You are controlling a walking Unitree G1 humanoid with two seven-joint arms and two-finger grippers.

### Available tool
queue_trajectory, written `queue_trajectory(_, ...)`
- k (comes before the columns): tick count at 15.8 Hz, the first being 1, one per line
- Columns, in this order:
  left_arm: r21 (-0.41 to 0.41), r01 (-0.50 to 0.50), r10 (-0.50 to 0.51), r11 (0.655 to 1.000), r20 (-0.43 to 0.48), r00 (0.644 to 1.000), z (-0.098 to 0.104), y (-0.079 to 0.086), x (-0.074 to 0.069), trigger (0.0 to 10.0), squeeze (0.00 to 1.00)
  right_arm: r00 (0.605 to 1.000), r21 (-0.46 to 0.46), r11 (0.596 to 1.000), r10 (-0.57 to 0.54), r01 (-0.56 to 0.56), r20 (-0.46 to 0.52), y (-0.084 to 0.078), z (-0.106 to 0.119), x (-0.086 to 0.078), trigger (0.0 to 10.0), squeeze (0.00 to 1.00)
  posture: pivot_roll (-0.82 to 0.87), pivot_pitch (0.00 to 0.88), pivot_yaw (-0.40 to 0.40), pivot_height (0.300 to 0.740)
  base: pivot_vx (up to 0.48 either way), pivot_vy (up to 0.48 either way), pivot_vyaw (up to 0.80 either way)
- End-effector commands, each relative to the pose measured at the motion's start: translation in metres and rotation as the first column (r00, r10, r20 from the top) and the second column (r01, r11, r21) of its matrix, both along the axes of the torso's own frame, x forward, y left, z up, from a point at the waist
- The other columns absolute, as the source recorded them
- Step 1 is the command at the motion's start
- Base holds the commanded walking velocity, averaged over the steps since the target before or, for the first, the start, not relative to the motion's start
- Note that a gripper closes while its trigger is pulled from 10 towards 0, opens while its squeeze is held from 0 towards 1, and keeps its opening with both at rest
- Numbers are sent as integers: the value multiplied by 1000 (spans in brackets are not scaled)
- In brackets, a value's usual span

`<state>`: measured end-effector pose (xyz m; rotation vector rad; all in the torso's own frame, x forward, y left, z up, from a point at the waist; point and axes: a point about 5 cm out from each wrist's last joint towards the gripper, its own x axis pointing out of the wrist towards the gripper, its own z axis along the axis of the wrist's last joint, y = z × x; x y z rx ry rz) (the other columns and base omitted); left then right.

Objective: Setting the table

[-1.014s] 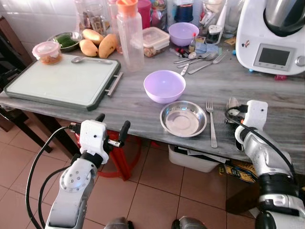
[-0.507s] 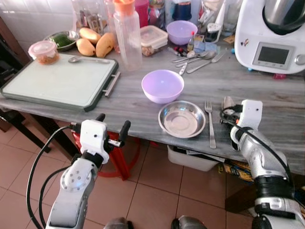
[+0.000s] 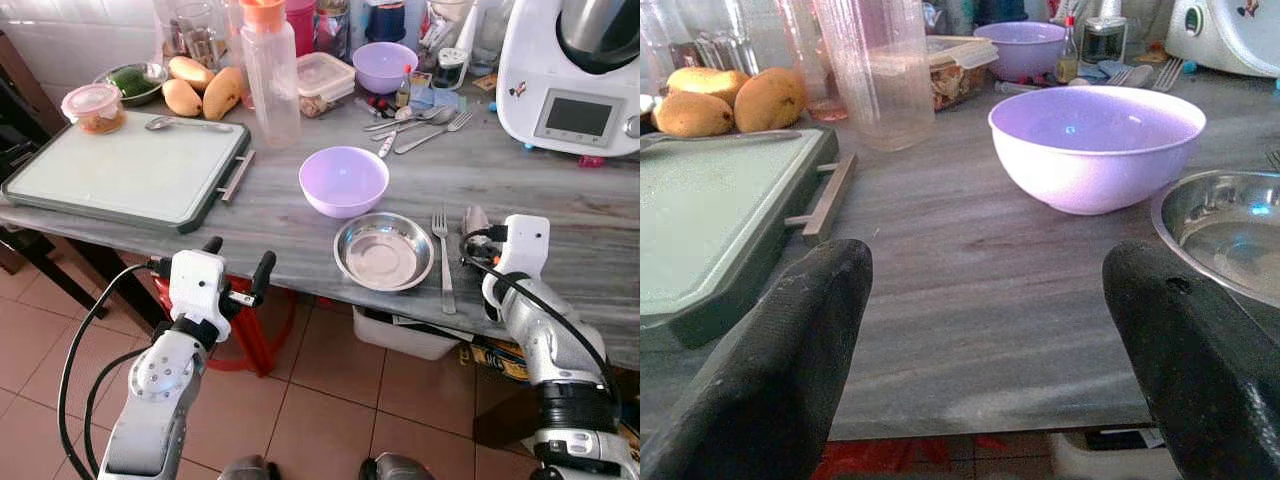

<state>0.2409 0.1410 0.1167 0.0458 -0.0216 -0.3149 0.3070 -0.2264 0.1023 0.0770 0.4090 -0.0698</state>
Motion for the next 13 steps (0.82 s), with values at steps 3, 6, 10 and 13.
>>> queue_trajectory(3,11,-3,3,1000,2,1000,1,0,1,10000,0,995,36,998,45,-42,-94,14,-18,-7,157,0,25,47,62,740,0,0,0)
queue_trajectory(6,10,-2,2,1000,2,1000,1,-1,1,10000,0,994,34,999,43,-39,-96,13,-18,-8,235,0,24,47,62,740,0,0,0)
queue_trajectory(10,11,-2,2,1000,3,1000,1,-1,2,10000,0,994,33,999,39,-36,-101,11,-19,-10,10000,427,24,47,63,740,0,0,0)
queue_trajectory(13,11,-1,1,1000,2,1000,1,0,2,10000,0,995,32,999,34,-31,-98,10,-19,-10,10000,1000,24,48,64,740,0,0,0)
